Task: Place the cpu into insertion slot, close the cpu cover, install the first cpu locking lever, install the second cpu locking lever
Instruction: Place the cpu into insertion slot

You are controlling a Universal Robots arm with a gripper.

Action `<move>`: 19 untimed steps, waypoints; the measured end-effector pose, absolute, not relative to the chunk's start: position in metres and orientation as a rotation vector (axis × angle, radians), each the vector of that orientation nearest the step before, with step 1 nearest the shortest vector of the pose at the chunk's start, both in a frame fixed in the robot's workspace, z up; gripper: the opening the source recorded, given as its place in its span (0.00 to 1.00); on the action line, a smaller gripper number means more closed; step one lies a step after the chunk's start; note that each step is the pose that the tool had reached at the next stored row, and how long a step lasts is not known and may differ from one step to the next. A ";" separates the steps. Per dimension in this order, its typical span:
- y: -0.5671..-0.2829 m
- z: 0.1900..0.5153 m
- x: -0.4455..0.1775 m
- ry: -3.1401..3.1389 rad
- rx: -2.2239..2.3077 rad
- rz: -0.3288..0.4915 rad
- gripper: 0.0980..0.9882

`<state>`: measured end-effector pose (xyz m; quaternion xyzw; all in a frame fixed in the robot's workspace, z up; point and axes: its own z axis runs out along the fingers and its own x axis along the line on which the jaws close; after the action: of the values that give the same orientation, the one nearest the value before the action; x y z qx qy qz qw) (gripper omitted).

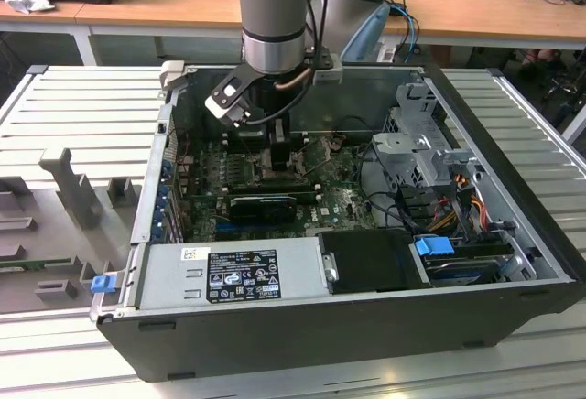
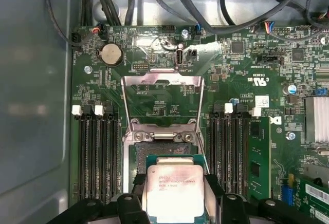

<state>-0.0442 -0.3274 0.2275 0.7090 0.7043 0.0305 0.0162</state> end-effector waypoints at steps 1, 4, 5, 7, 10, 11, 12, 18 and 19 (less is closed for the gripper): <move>-0.327 0.225 -0.044 2.190 2.205 0.095 0.48; -0.325 0.220 -0.044 2.190 2.205 0.095 0.48; -0.324 0.215 -0.044 2.190 2.205 0.094 0.48; -0.323 0.211 -0.044 2.190 2.206 0.094 0.48; -0.323 0.209 -0.044 2.187 2.209 0.093 0.48; -0.323 0.209 -0.043 2.188 2.209 0.093 0.48; -0.323 0.209 -0.043 2.188 2.209 0.092 0.48; -0.321 0.204 -0.041 2.188 2.210 0.091 0.48; -0.321 0.203 -0.041 2.188 2.210 0.091 0.48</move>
<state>-0.0413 -0.3206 0.2030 0.7103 0.7031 0.0292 0.0150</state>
